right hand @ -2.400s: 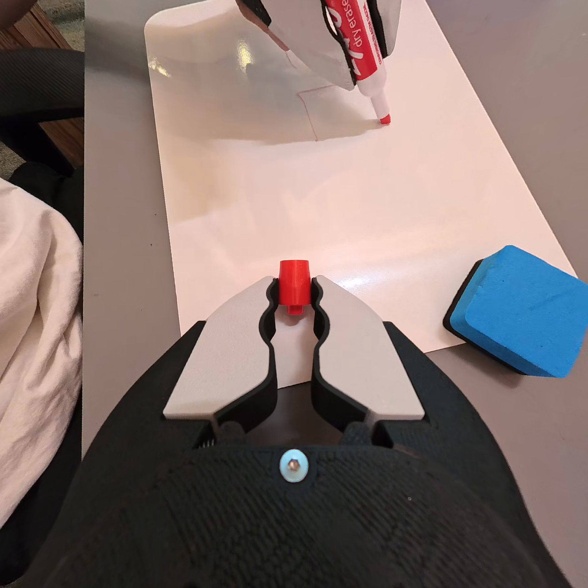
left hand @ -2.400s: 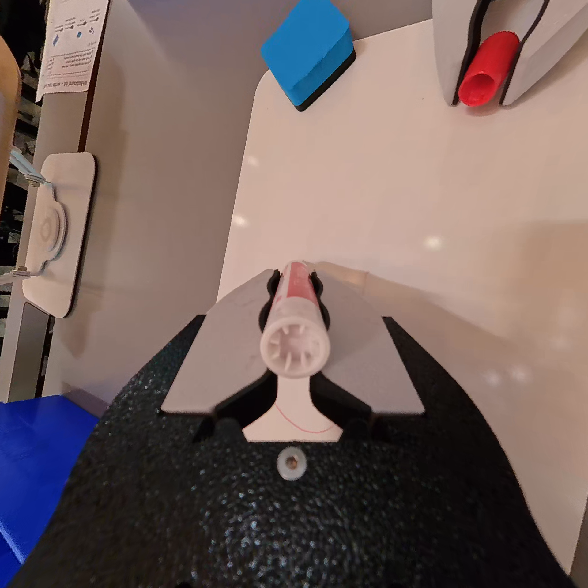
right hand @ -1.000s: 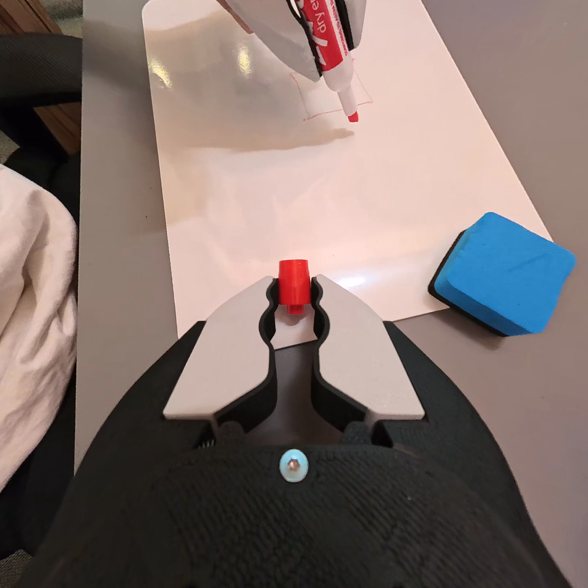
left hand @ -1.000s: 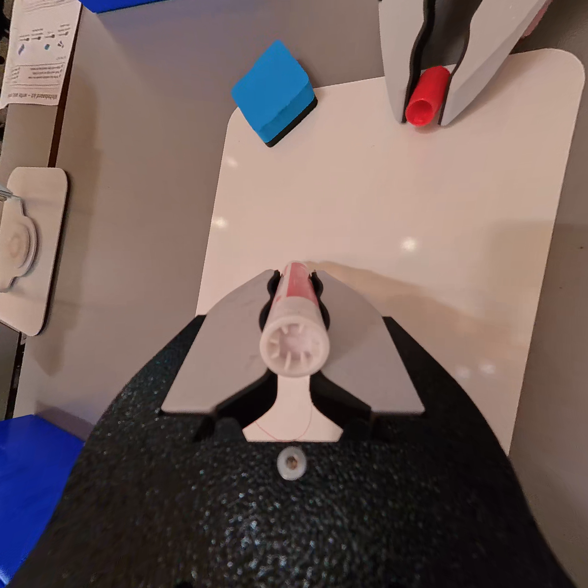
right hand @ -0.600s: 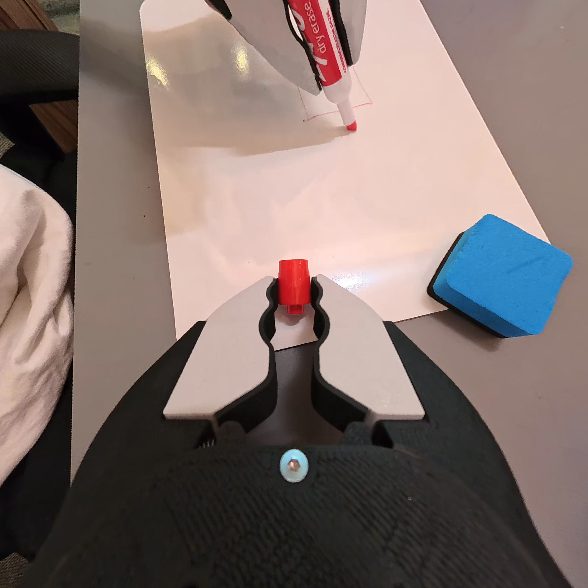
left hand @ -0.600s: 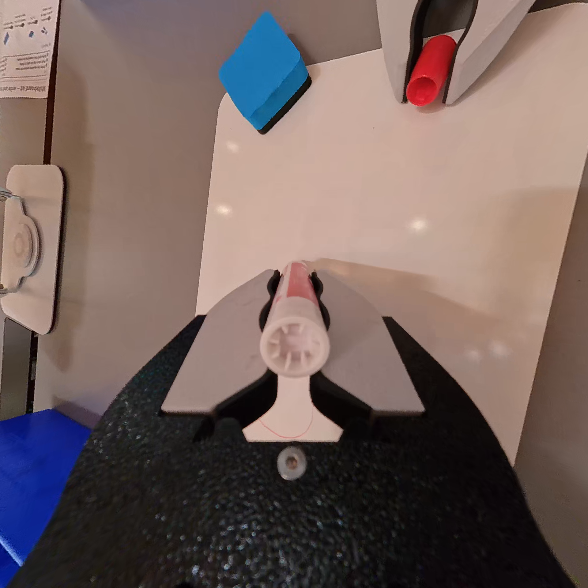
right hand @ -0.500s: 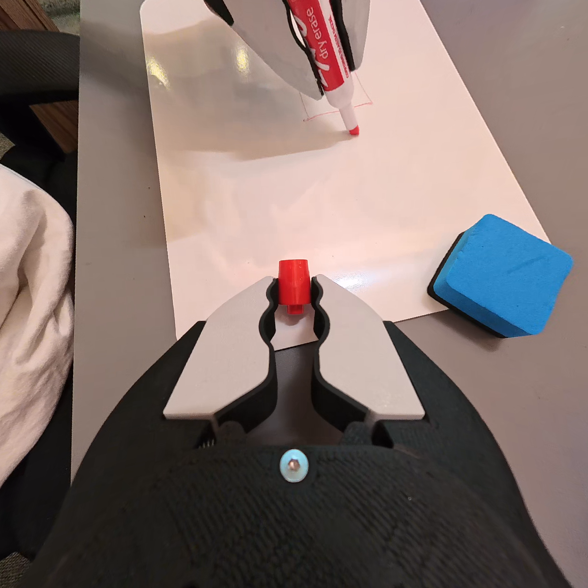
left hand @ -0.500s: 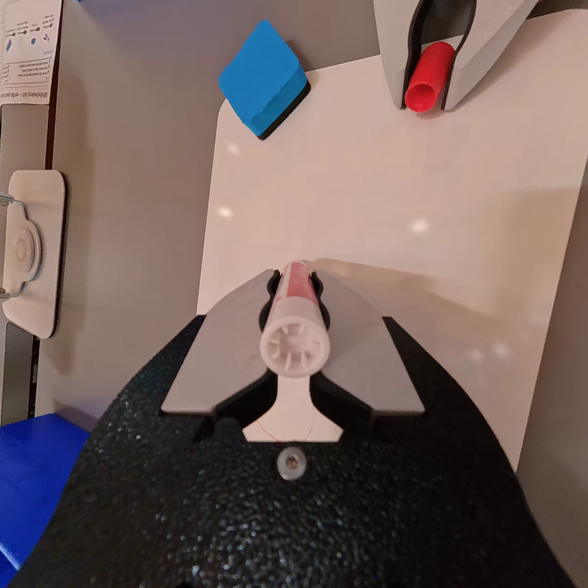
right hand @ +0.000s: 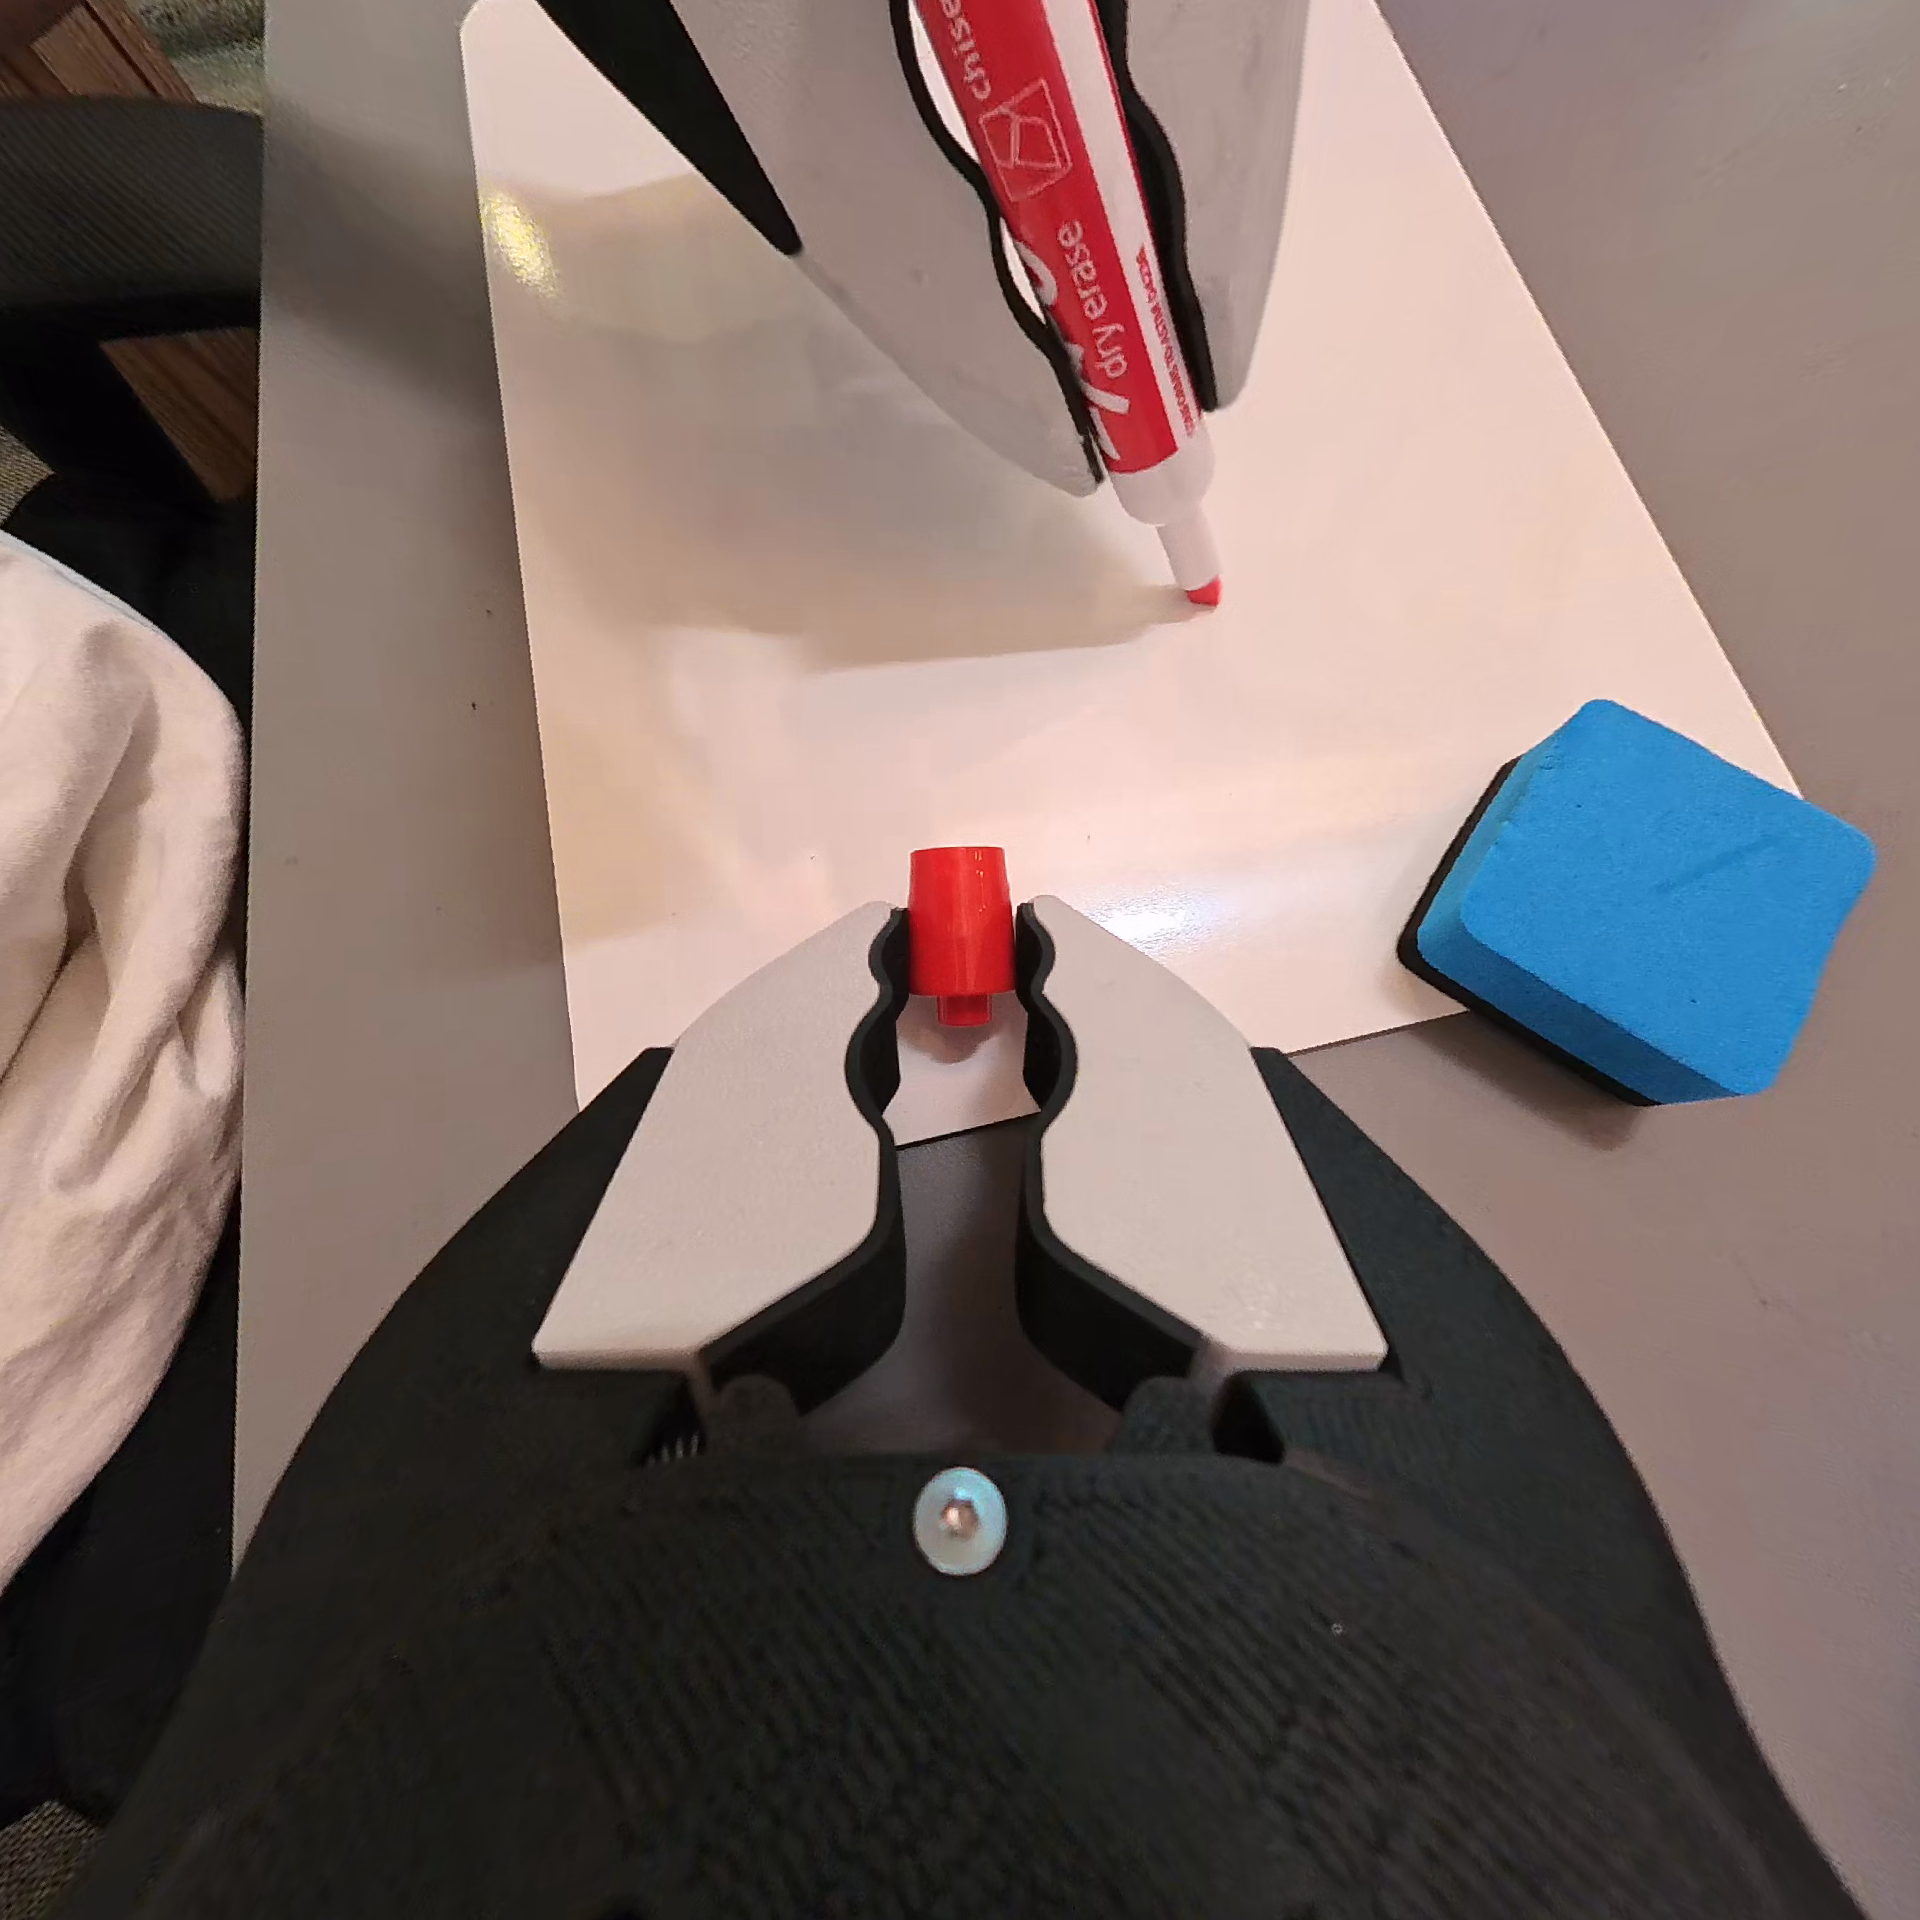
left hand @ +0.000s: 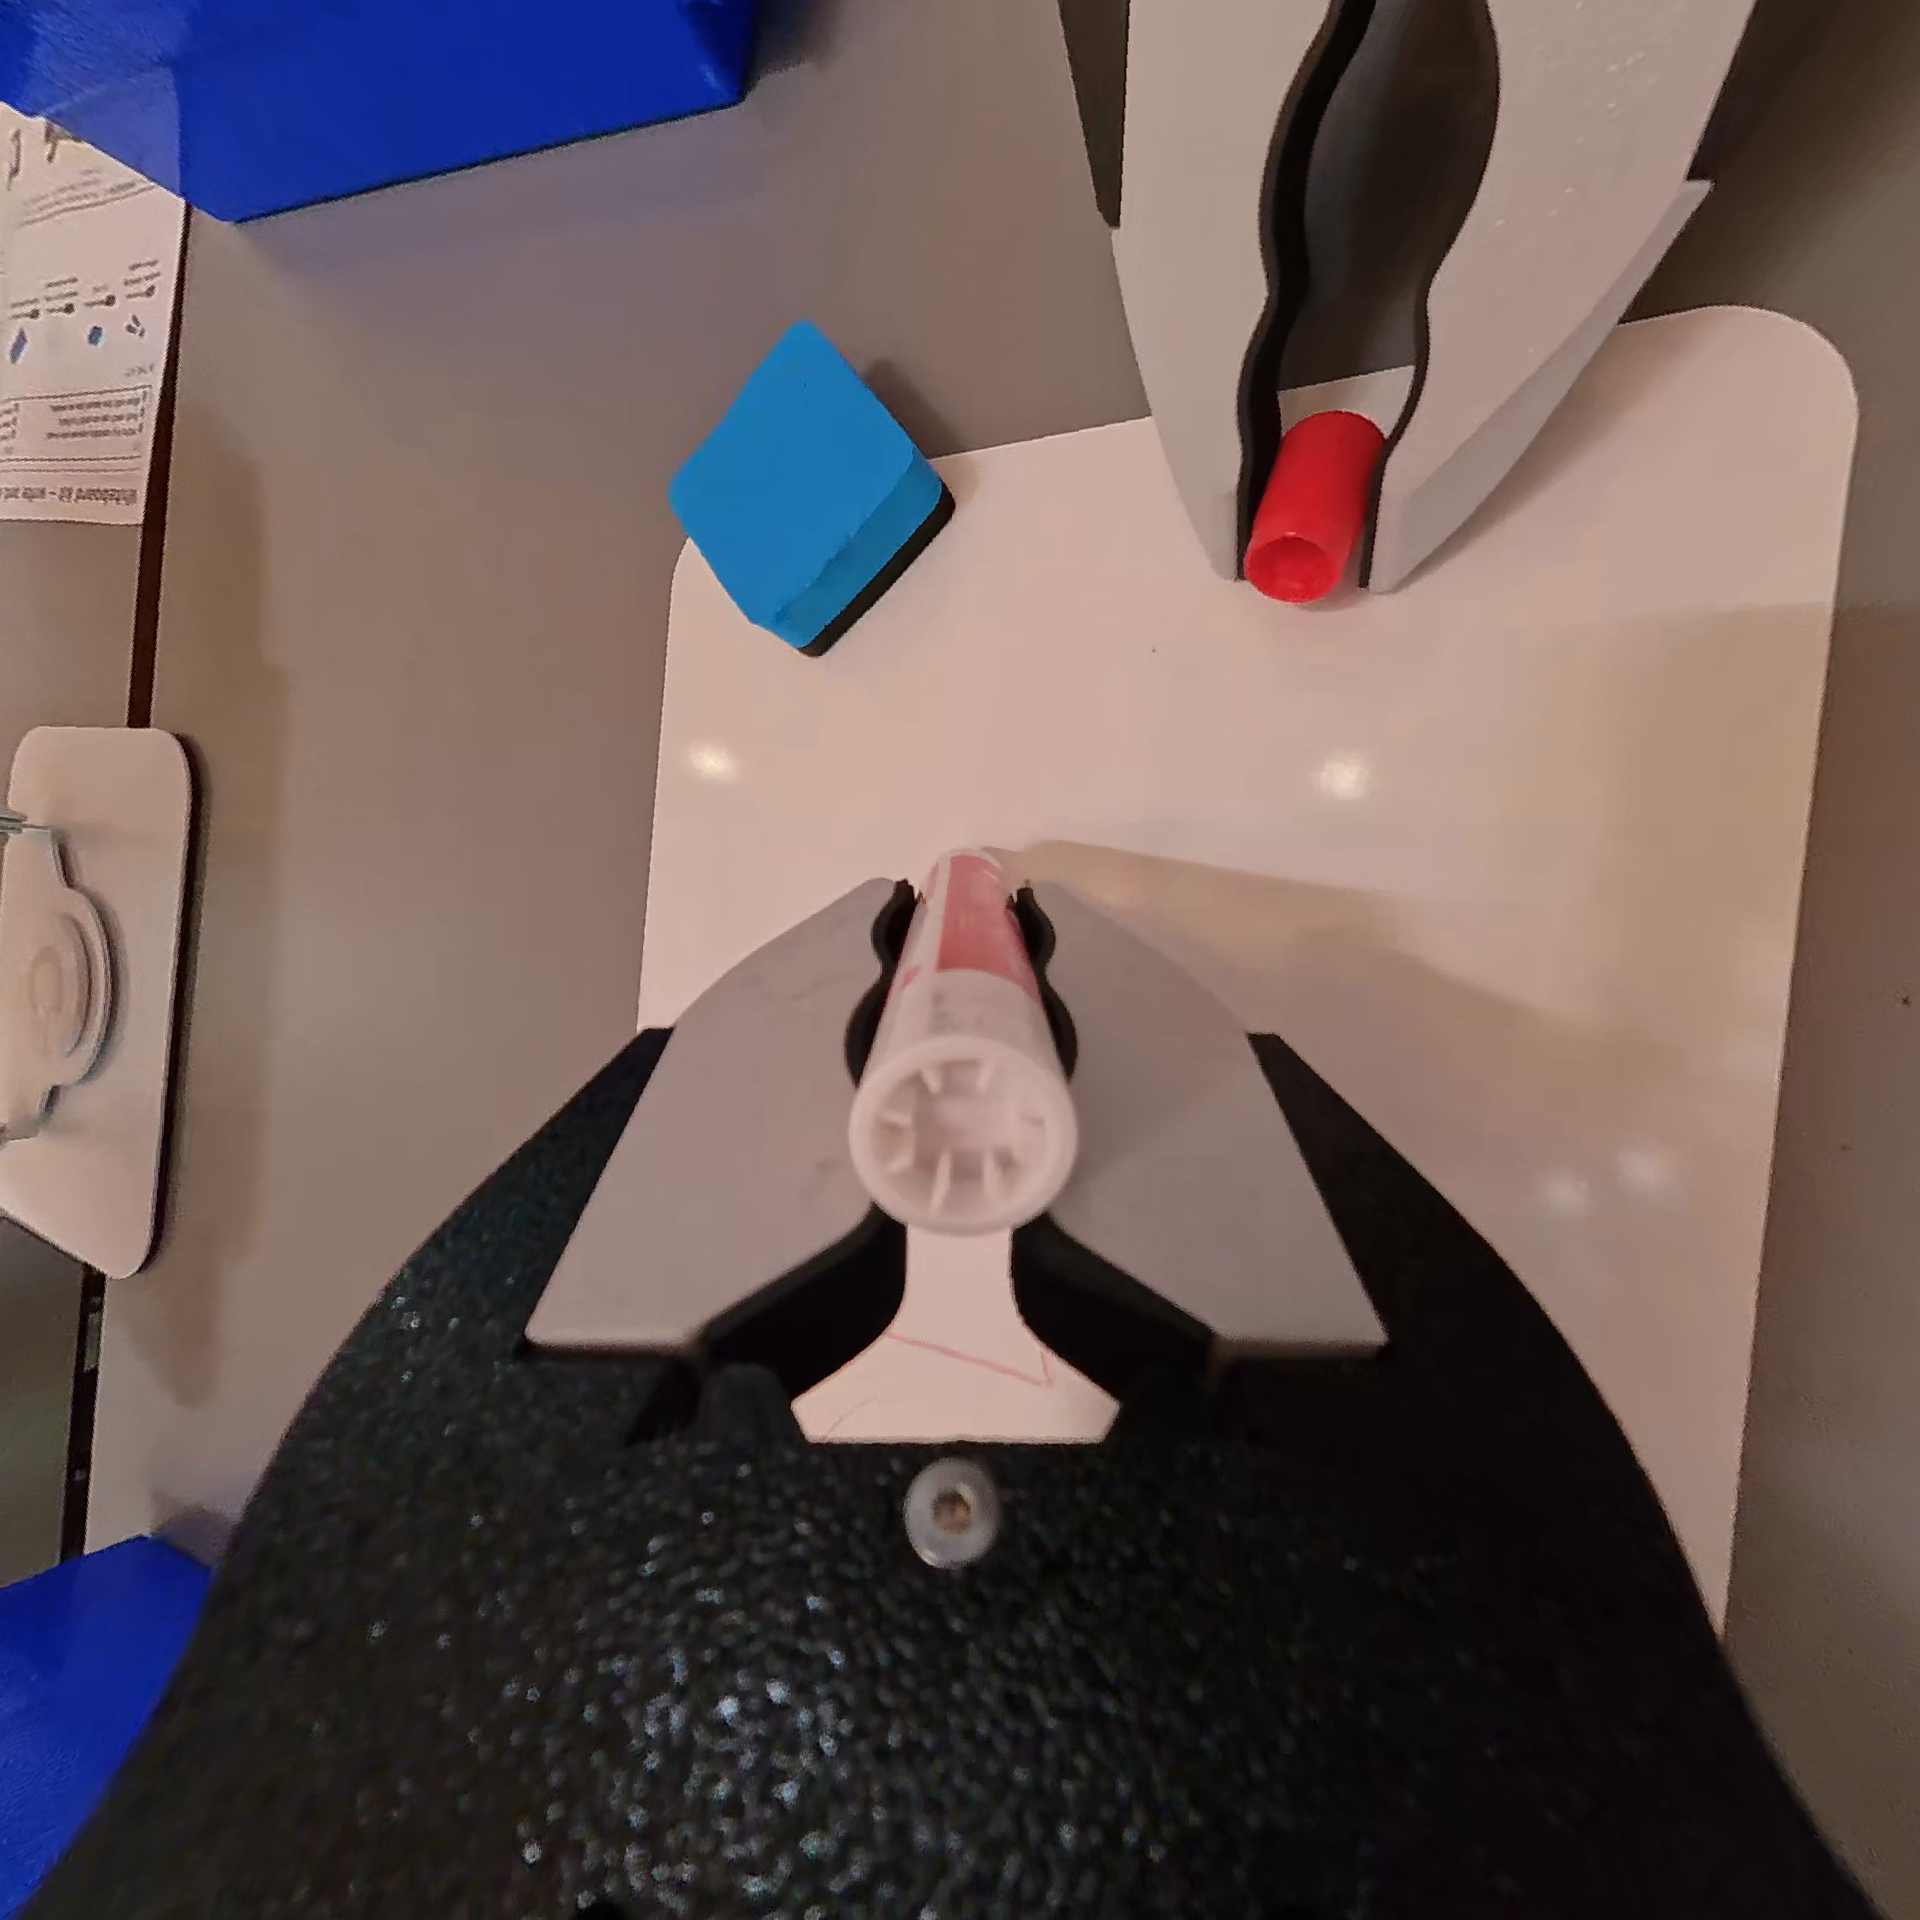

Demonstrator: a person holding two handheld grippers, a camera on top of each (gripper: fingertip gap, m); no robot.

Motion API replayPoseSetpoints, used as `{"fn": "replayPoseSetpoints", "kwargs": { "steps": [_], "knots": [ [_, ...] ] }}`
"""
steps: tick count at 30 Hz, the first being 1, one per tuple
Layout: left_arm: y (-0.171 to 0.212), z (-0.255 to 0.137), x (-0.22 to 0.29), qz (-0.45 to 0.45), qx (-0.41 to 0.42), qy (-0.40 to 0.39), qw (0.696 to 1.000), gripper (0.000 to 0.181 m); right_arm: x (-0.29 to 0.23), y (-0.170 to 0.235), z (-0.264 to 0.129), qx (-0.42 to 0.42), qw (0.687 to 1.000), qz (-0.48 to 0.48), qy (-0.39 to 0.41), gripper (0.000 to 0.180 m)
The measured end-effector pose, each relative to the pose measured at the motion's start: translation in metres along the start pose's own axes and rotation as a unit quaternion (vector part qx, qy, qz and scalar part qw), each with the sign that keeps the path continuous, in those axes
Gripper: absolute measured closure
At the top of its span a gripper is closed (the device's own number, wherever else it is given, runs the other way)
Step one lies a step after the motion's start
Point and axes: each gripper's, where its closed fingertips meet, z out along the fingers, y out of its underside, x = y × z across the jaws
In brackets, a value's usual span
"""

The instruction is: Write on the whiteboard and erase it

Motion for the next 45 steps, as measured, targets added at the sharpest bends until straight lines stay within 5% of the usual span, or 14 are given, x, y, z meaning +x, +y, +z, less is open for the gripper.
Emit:
{"fn": "replayPoseSetpoints", "kwargs": {
  "steps": [1,8,12,45],
  "knots": [
    [0.001,-0.002,0.001,-0.002,0.000,0.003,1.000,0.162,0.000,0.000,0.000,0.000,1.000,0.000,0.000,0.159],
    [0.013,-0.016,0.010,-0.006,0.000,-0.011,1.000,0.162,0.000,0.000,0.000,0.000,1.000,0.002,-0.002,0.159],
    [-0.004,-0.025,-0.002,-0.057,0.071,-0.030,0.995,0.161,0.000,0.000,0.000,0.000,1.000,0.001,-0.001,0.160],
    [0.013,-0.005,-0.004,-0.017,0.027,-0.027,0.999,0.162,0.000,0.000,0.000,0.000,1.000,0.000,0.000,0.159]
  ]
}}
